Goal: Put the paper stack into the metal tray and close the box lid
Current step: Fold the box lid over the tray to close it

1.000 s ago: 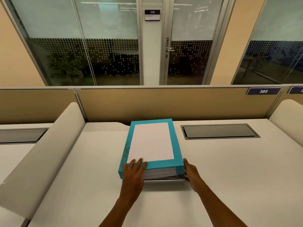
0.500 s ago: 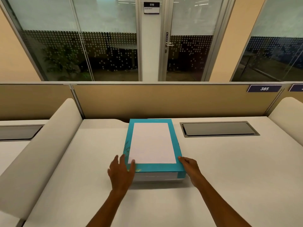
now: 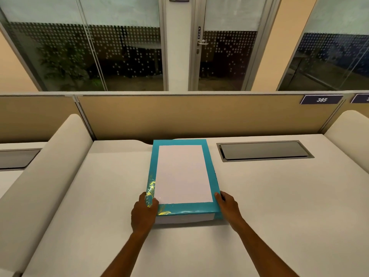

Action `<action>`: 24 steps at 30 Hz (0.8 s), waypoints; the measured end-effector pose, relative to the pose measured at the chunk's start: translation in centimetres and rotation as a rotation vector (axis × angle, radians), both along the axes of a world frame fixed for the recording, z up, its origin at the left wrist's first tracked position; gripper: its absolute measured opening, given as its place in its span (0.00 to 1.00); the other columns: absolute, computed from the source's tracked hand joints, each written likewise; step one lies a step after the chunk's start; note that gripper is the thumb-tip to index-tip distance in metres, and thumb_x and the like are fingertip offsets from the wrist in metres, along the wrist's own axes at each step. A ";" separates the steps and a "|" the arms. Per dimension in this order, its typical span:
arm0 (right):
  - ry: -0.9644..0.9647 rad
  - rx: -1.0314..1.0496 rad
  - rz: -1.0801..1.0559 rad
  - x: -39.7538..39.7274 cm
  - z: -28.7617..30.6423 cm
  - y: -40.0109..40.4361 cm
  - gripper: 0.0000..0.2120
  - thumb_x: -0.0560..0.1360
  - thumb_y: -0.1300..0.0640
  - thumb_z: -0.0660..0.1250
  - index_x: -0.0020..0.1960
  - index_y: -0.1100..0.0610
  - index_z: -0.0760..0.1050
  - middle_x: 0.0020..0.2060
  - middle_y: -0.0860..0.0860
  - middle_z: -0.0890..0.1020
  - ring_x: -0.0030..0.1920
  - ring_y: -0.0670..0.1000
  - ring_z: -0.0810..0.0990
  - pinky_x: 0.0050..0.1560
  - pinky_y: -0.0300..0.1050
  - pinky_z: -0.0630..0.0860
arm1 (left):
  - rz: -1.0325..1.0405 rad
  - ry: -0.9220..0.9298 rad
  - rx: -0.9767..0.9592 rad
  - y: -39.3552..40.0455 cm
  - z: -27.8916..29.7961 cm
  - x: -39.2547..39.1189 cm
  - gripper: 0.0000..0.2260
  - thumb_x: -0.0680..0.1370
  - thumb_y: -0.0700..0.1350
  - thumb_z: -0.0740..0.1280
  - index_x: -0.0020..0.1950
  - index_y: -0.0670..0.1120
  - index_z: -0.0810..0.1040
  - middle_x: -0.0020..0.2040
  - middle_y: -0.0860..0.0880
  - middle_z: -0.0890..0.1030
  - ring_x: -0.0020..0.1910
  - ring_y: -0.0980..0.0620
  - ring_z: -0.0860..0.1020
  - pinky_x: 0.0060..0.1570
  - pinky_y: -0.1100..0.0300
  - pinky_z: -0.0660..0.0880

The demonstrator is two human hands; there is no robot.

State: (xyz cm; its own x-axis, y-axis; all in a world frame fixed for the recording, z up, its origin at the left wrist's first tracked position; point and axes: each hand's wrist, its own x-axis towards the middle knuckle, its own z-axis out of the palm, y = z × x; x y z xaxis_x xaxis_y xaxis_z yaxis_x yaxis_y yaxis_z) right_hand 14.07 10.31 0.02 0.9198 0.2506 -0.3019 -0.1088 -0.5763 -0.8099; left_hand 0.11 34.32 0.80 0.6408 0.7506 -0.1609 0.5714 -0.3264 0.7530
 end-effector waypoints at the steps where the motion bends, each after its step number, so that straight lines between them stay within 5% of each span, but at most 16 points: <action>1: -0.004 -0.036 0.012 0.1 -0.1 0.1 0.18 0.81 0.48 0.56 0.62 0.59 0.73 0.55 0.57 0.81 0.49 0.51 0.79 0.40 0.35 0.74 | -0.008 0.028 0.010 0.0 -0.1 0.2 0.19 0.78 0.50 0.64 0.66 0.43 0.71 0.55 0.38 0.81 0.52 0.37 0.80 0.51 0.44 0.79; 3: -0.034 -0.098 0.011 0.2 -0.5 0.5 0.21 0.81 0.50 0.56 0.70 0.60 0.67 0.63 0.58 0.78 0.57 0.55 0.79 0.50 0.40 0.77 | -0.028 0.078 0.027 0.1 -0.4 0.6 0.22 0.78 0.49 0.65 0.69 0.43 0.68 0.56 0.37 0.79 0.54 0.37 0.78 0.53 0.43 0.78; 7: -0.167 -0.208 0.016 0.5 -1.1 1.4 0.26 0.81 0.53 0.56 0.77 0.56 0.55 0.74 0.57 0.65 0.71 0.58 0.67 0.71 0.53 0.67 | -0.145 0.064 0.110 0.8 -0.9 1.7 0.29 0.78 0.47 0.63 0.77 0.46 0.58 0.73 0.38 0.66 0.69 0.36 0.68 0.66 0.44 0.70; 13: -0.406 -0.454 0.220 2.3 -0.9 4.1 0.29 0.81 0.49 0.52 0.78 0.52 0.46 0.79 0.53 0.48 0.77 0.54 0.54 0.77 0.50 0.57 | -0.447 0.195 0.402 3.5 -1.5 5.2 0.31 0.80 0.58 0.55 0.79 0.48 0.49 0.81 0.45 0.43 0.80 0.43 0.47 0.77 0.46 0.53; 17: -0.414 -0.582 0.308 4.6 -0.7 6.0 0.32 0.80 0.41 0.48 0.78 0.51 0.42 0.79 0.51 0.41 0.79 0.54 0.44 0.78 0.55 0.45 | -0.569 0.277 0.477 5.3 -1.4 7.8 0.33 0.80 0.61 0.52 0.79 0.48 0.46 0.81 0.46 0.41 0.80 0.44 0.42 0.78 0.45 0.50; 24: -0.435 -0.634 0.358 7.8 -0.6 8.4 0.34 0.78 0.35 0.48 0.78 0.48 0.43 0.79 0.50 0.43 0.79 0.55 0.43 0.77 0.57 0.46 | -0.605 0.266 0.423 6.7 -1.8 10.8 0.33 0.80 0.61 0.53 0.79 0.47 0.46 0.81 0.47 0.42 0.80 0.46 0.43 0.77 0.47 0.48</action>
State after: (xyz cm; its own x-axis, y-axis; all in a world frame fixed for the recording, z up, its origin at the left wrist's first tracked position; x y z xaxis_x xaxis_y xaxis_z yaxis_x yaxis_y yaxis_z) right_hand 21.90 18.67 -0.58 0.8841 0.4514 -0.1211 0.4131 -0.8759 -0.2492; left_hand 10.89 40.98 -0.98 0.9380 0.3149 -0.1447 0.3464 -0.8669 0.3585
